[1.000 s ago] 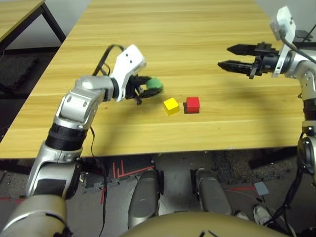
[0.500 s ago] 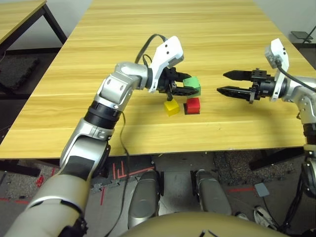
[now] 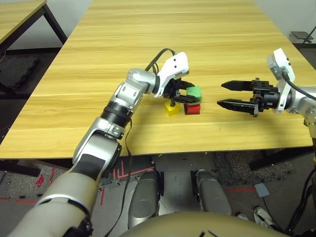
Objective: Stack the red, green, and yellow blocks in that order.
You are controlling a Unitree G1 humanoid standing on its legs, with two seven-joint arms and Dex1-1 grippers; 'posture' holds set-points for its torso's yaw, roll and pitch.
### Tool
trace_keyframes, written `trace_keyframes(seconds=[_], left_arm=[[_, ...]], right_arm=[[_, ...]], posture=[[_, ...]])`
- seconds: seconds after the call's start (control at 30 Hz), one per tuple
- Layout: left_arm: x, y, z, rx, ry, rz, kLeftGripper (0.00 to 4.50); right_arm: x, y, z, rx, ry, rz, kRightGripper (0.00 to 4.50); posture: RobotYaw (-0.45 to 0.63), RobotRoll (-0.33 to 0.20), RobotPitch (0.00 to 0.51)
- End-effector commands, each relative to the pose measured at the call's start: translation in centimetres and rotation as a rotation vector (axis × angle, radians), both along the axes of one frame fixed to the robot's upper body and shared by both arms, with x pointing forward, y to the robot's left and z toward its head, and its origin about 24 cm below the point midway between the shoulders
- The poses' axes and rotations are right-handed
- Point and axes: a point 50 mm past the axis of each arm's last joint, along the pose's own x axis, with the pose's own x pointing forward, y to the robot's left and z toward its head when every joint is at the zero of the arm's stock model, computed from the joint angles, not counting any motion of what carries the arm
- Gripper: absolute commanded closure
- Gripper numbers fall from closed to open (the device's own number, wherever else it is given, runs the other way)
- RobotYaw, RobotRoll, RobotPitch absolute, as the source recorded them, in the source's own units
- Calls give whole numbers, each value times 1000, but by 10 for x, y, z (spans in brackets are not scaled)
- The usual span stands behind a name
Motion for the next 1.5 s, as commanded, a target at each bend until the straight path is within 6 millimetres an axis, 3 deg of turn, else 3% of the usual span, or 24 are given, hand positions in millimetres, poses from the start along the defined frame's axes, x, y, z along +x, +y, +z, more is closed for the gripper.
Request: trace_keyframes(seconds=[0.03,0.63,1.5], left_arm=[[3,-4,3,12,-25,-11,2447],[6,-1,-10,24,8,14,2447],[-3,-1,-12,53,56,-13,2447]], right_arm=[[-2,-3,5,8,-21,-7,0],[-2,-7,5,-2,-23,-28,0],[2,-4,5,-8,-30,-46,0]], posture=[[49,-121,95],[38,-133,111],[46,-131,109]])
